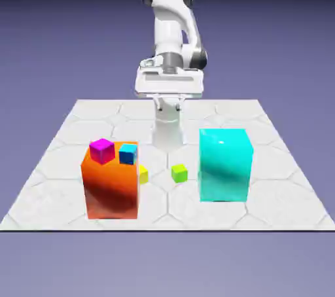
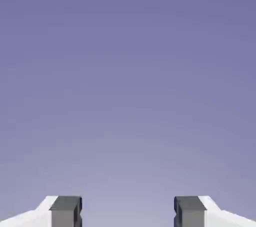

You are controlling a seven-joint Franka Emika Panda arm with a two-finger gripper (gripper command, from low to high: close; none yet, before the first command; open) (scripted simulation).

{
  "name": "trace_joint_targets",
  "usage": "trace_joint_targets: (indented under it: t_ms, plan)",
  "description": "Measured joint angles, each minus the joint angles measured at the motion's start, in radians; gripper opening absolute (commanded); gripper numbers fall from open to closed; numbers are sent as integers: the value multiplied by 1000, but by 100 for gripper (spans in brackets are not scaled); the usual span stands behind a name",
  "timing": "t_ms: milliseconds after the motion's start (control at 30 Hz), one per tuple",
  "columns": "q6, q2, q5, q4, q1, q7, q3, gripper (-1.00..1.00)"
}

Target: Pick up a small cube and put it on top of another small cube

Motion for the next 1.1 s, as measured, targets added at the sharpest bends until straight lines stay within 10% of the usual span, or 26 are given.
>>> trace_joint_targets:
  t_ms: [1100]
  plan:
    - [-85, 211, 1435, -110, 185, 78, -115, 0]
